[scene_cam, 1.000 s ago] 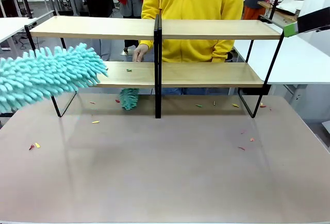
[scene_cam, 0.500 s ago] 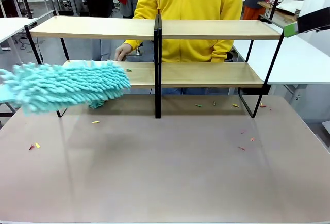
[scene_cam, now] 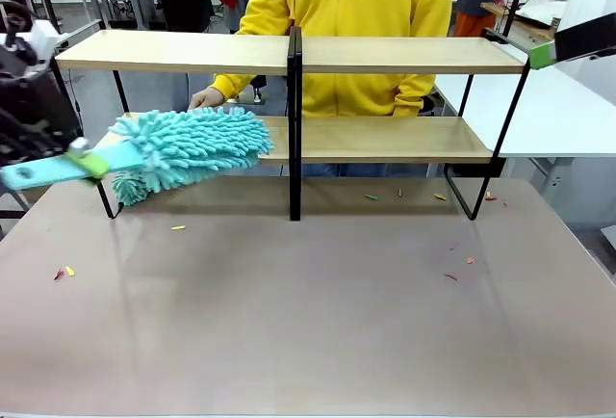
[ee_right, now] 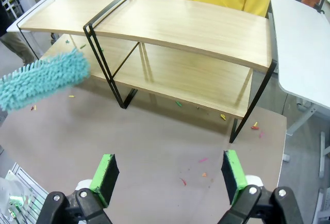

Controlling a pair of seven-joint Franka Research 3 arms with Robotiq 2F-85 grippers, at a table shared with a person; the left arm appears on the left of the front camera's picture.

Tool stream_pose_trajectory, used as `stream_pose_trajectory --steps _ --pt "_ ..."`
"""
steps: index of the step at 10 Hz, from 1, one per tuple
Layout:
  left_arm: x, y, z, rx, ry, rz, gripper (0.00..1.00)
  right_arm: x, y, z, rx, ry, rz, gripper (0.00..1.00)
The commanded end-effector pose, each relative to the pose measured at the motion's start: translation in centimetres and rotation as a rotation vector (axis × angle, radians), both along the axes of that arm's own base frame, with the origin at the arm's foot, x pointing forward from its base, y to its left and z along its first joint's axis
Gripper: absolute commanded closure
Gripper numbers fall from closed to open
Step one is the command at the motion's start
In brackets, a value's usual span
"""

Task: Clean the shelves.
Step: Clean another randomly selected level of the Shelf with the Duster.

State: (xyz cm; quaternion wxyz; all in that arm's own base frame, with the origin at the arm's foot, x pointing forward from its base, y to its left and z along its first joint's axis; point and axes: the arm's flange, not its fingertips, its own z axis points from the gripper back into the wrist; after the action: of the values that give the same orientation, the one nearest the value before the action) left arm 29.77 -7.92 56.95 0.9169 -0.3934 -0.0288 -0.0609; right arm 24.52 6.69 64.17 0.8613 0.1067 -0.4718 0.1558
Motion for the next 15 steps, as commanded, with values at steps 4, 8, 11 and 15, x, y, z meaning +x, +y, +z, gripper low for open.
stream_pose_trajectory --steps 4,8,11,15 --pt "5.0 -6.3 -3.2 0.12 -0.225 0.224 0.87 0.0 -0.1 0.0 0.0 0.001 0.002 0.0" --pt "8.8 -9.1 -5.4 0.233 -0.257 0.267 1.0 0.0 -0.1 0.0 0.0 0.001 0.002 0.0" --pt "11.0 -10.6 -6.8 0.283 -0.214 0.222 1.0 0.0 -0.1 0.0 0.0 0.001 0.002 0.0" --pt "11.0 -8.1 -6.9 0.336 -0.065 0.402 1.0 0.0 -0.1 0.0 0.0 0.001 0.002 0.0"
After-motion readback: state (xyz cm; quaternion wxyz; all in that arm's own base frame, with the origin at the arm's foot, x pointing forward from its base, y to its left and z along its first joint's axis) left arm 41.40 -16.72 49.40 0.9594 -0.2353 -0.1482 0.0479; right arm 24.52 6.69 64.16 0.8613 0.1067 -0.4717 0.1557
